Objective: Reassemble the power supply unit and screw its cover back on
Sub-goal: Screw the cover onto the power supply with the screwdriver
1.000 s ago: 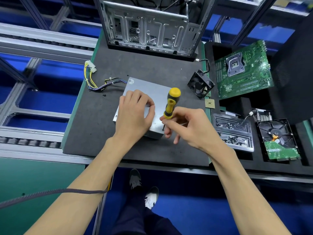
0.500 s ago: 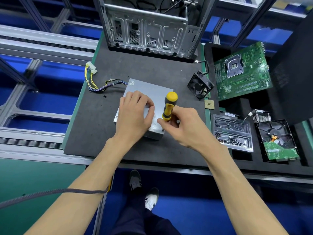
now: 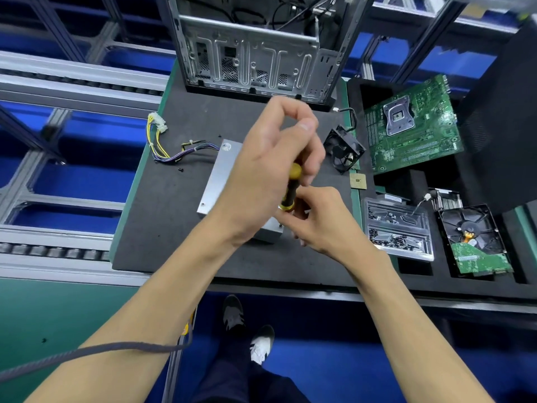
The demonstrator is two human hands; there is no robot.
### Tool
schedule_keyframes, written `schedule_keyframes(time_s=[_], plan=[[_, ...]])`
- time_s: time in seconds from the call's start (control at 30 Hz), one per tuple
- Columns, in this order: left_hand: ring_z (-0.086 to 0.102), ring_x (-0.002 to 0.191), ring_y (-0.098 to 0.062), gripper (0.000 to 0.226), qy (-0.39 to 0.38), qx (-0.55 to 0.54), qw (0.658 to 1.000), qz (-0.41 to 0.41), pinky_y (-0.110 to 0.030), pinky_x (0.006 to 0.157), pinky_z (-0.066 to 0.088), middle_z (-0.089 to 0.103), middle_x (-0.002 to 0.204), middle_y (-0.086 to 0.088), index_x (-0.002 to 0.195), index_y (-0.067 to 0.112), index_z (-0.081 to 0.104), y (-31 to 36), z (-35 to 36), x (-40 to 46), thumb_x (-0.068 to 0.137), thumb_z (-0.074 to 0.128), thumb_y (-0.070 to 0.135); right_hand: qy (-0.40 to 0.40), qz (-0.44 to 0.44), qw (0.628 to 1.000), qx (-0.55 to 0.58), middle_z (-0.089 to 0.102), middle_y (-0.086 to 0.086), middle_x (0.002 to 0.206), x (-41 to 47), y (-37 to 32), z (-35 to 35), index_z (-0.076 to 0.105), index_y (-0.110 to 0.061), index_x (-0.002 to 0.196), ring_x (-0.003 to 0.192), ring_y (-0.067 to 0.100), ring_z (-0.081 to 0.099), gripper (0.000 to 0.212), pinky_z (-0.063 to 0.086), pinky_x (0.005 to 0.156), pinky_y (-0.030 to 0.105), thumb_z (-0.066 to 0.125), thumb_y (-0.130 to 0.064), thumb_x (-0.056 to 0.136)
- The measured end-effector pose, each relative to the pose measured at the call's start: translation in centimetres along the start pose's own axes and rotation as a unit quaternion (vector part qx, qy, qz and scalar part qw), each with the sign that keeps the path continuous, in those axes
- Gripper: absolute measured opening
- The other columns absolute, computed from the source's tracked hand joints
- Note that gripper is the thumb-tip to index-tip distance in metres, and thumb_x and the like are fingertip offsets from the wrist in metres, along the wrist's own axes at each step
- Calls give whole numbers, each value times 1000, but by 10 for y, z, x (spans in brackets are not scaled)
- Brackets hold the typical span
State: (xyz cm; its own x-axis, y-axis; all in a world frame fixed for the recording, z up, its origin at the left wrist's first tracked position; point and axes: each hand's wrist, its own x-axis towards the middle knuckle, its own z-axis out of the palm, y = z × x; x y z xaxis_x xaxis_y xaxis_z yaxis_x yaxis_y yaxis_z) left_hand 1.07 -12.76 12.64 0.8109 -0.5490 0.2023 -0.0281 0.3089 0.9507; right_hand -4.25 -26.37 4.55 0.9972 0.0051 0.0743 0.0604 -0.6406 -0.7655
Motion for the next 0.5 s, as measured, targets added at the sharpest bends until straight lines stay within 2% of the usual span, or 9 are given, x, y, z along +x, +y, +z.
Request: schedule_keyframes(time_s=[0.13,0.2,0.27,0.3,0.4,0.47,0.5], plan=[[28,51,-11,12,-30,62,998,8,-20,50,30,35,56,6,97,12,42,-2,4,-1,106,38,5,-1,-16,998,54,60,-6,71,-6,-8,-7,54,-48,75,56,10,54,24,37,50,11,70,-33,85],[27,49,-10,10,-43,75,996,6,-20,50,29,34,55,8,98,12,43,-1,3,-2,106,40,7,16,-55,993,99,57,-14,82,-10,-12,-11,58,-53,85,65,12,57,28,41,47,20,68,-27,86],[27,48,-10,9,-54,72,996,1,-21,48,29,34,54,9,98,13,45,1,3,-3,105,43,10,28,-79,988,126,57,-10,95,-11,-16,-14,61,-47,90,71,18,59,27,46,42,35,67,-21,89],[26,47,-9,9,-57,67,996,-3,-22,48,28,34,54,9,97,14,46,1,3,-3,105,44,10,31,-83,988,129,57,-6,99,-12,-17,-15,62,-45,91,72,20,60,26,47,42,37,67,-19,90],[30,47,-12,9,-56,53,997,-9,-21,48,31,36,55,5,96,14,49,-2,1,-3,104,45,10,40,-75,988,127,58,-15,96,-12,-18,-15,62,-40,93,71,19,60,22,48,45,31,71,-21,88],[40,53,-16,10,-43,59,997,-15,-24,52,38,45,60,-2,95,13,50,-5,-1,-4,103,47,8,38,-59,991,115,58,-14,88,-11,-15,-15,62,-21,91,70,20,60,15,46,51,24,76,-23,85],[46,57,-18,11,-27,66,997,-19,-24,56,41,50,65,-5,94,12,51,-8,-2,-5,103,48,6,43,-54,993,97,57,-9,85,-10,-14,-14,60,-12,90,70,20,59,22,44,54,22,79,-23,84]])
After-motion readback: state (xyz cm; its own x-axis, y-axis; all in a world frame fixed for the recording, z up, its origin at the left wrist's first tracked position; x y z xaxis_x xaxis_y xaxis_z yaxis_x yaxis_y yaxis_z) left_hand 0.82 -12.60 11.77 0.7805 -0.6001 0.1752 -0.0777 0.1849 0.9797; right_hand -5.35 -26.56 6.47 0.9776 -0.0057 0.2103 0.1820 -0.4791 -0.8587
